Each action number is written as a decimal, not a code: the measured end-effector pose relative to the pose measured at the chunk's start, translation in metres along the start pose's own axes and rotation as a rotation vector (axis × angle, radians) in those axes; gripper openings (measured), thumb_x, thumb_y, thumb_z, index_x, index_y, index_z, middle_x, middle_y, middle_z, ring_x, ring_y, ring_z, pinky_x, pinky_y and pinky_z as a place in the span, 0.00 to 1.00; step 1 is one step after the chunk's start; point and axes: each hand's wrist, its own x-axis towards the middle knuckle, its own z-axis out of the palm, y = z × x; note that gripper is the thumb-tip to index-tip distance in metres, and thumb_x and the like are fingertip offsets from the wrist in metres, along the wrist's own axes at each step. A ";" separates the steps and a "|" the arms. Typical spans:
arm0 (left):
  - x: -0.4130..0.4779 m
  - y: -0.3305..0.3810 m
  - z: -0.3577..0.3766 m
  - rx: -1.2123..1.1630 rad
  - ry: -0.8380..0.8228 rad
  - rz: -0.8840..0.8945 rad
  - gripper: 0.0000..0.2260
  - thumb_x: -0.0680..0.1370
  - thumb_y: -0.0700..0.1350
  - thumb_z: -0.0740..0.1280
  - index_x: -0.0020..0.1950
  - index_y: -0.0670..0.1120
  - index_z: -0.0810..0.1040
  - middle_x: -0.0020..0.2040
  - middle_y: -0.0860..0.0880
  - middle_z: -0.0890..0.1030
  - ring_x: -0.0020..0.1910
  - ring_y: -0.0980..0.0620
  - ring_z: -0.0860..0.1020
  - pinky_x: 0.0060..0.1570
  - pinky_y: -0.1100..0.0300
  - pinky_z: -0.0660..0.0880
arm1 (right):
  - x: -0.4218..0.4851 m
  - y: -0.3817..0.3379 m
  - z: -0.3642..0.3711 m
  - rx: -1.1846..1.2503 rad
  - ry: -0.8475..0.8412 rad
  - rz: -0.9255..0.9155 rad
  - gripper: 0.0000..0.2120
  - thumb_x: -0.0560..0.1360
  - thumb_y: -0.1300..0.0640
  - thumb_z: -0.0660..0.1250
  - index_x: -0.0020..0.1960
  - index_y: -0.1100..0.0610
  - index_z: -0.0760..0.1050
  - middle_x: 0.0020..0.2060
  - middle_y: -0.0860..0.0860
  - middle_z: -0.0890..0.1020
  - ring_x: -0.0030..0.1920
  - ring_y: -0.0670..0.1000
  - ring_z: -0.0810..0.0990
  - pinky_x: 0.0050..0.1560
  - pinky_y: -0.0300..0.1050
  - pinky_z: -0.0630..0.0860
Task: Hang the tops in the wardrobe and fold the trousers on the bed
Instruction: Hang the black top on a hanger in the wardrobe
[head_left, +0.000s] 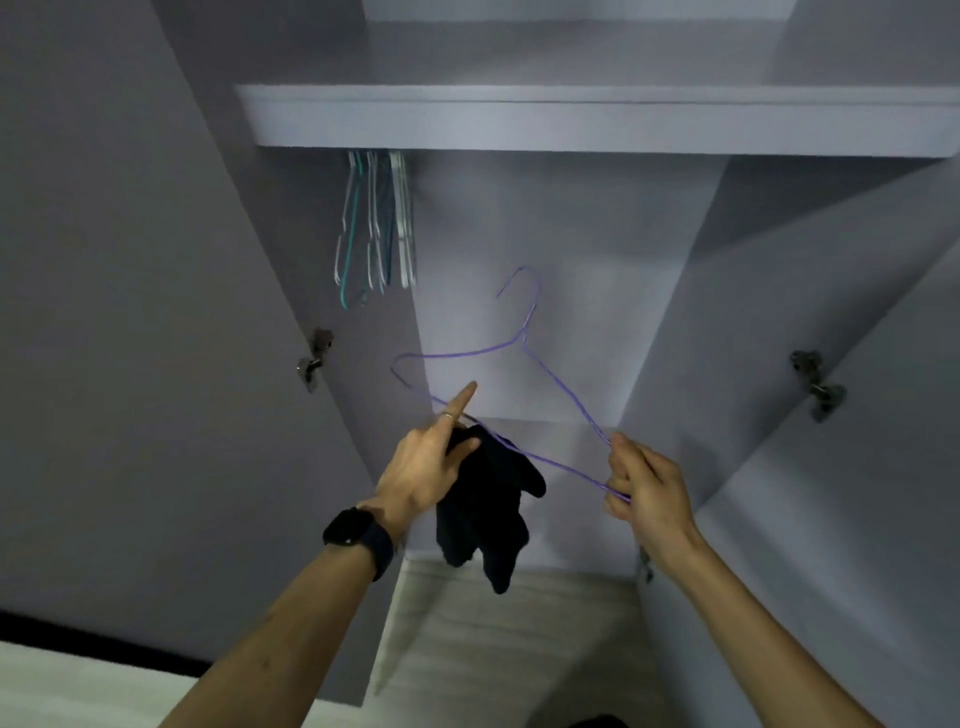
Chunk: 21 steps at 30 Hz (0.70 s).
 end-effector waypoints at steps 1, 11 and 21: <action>0.001 0.001 0.006 0.023 0.015 0.023 0.23 0.83 0.49 0.65 0.78 0.58 0.65 0.60 0.50 0.83 0.57 0.47 0.80 0.58 0.60 0.74 | -0.004 0.003 -0.006 -0.009 -0.003 0.005 0.26 0.84 0.55 0.63 0.27 0.48 0.64 0.25 0.44 0.59 0.24 0.45 0.56 0.25 0.37 0.59; -0.006 0.008 0.015 0.335 0.109 0.239 0.14 0.83 0.46 0.66 0.67 0.44 0.79 0.56 0.43 0.83 0.55 0.39 0.81 0.50 0.45 0.80 | -0.006 -0.010 -0.043 -0.499 -0.424 0.071 0.08 0.76 0.47 0.71 0.51 0.49 0.83 0.44 0.45 0.86 0.46 0.43 0.83 0.47 0.34 0.74; -0.011 0.015 0.006 0.561 0.006 0.495 0.22 0.69 0.32 0.77 0.61 0.44 0.83 0.51 0.46 0.84 0.48 0.43 0.82 0.32 0.50 0.81 | 0.058 -0.070 -0.017 -0.161 -0.729 0.490 0.23 0.76 0.45 0.68 0.64 0.60 0.79 0.50 0.56 0.84 0.52 0.54 0.84 0.53 0.46 0.79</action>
